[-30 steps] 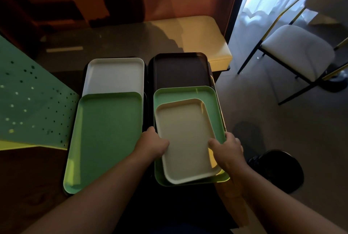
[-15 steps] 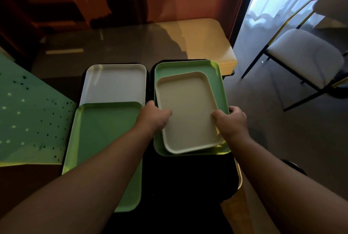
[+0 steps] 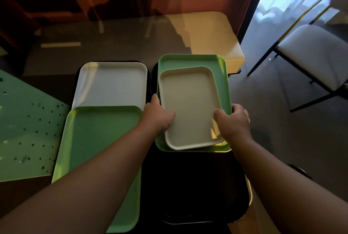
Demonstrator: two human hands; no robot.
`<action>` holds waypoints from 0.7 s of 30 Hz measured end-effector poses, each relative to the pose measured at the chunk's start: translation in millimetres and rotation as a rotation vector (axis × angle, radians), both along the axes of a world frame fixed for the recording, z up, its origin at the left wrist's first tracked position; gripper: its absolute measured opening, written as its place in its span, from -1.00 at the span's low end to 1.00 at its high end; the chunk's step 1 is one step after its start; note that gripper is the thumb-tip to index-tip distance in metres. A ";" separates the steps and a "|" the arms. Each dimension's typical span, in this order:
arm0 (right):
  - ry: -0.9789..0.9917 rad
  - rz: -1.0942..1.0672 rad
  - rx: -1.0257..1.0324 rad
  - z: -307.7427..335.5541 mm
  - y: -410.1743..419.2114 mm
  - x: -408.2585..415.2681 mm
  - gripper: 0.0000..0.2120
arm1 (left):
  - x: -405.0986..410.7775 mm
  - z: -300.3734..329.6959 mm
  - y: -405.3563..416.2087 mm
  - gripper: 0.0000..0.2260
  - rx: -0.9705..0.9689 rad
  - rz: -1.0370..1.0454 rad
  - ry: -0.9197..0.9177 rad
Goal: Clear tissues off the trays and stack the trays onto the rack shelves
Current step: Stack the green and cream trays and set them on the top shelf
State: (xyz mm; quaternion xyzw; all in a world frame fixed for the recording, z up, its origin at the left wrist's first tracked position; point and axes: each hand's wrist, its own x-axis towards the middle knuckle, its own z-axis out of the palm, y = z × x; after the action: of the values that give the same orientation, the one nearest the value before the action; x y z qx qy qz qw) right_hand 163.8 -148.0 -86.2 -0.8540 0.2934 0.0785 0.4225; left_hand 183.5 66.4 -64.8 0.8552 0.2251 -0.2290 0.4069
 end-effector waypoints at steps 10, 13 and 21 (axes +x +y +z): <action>0.078 -0.135 0.467 21.8 -6.6 -5.0 -0.36 | -20.9 25.1 8.8 -0.08 -0.193 0.172 -0.108; 0.112 -0.123 0.643 39.1 12.1 -25.2 -0.47 | -37.6 38.8 34.8 -0.07 -0.208 0.243 -0.109; 0.261 0.082 0.658 58.5 92.9 -84.9 -0.40 | -128.8 66.0 127.1 -0.74 -0.430 0.537 0.028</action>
State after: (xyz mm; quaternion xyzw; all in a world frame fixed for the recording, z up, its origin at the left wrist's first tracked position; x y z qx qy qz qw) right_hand 78.8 -55.2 -27.7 -0.6661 0.2693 0.2942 0.6303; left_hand 54.7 193.5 1.2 0.6569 0.3940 -0.1677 0.6206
